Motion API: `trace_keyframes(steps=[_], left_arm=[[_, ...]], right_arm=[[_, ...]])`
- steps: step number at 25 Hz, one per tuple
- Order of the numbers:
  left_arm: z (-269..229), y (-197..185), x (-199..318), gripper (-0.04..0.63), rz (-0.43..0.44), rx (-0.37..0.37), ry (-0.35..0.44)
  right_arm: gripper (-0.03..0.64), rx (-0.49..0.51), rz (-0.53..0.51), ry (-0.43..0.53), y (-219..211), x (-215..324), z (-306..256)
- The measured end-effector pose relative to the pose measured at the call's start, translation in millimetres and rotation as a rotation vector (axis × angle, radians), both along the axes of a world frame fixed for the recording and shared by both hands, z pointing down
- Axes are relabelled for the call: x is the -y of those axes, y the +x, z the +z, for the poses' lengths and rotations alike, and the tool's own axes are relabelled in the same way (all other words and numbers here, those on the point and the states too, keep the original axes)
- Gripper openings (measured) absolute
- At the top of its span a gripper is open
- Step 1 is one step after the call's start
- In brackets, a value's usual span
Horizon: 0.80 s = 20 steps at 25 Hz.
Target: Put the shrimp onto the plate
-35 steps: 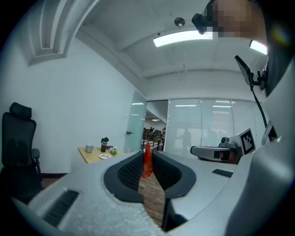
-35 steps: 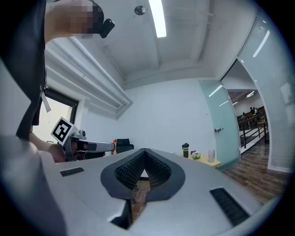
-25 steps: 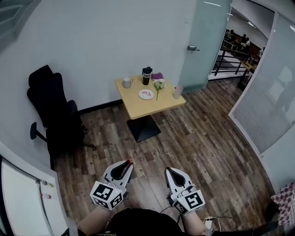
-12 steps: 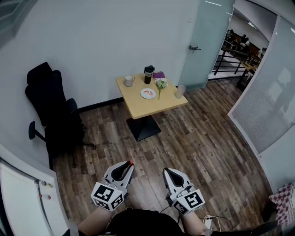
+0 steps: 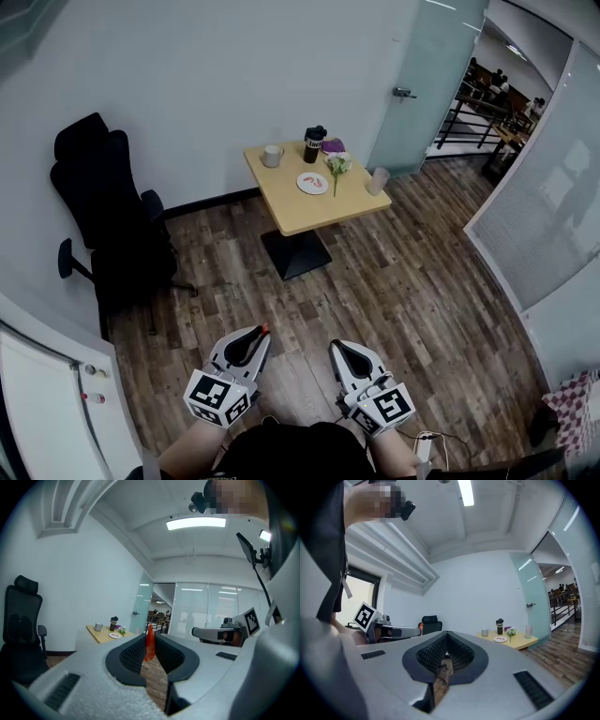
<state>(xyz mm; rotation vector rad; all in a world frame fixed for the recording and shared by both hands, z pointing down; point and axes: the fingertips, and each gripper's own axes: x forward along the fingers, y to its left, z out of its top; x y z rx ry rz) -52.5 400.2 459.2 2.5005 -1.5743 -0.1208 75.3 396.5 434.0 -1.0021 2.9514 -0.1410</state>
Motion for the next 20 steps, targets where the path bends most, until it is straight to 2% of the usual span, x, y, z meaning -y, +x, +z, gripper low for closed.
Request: trace_keyframes(steps=[4, 9, 16, 20], left_arm=[[0, -6, -4, 0.061, 0.013, 0.007, -0.001], [-1, -4, -4, 0.061, 0.042, 0.012, 0.004], [1, 3, 1, 0.061, 0.046, 0.022, 0.001], [-1, 7, 6, 0.061, 0.04, 0.035, -0.001]], right_arm=[[0.001, 0.011, 0.007, 0.003, -6, -7, -2], [0.002, -0.039, 0.052, -0.011, -1, -6, 9], [0.002, -0.036, 0.043, -0.017, 4, 1, 15], [0.002, 0.011, 0.023, -0.012, 5, 9, 8]])
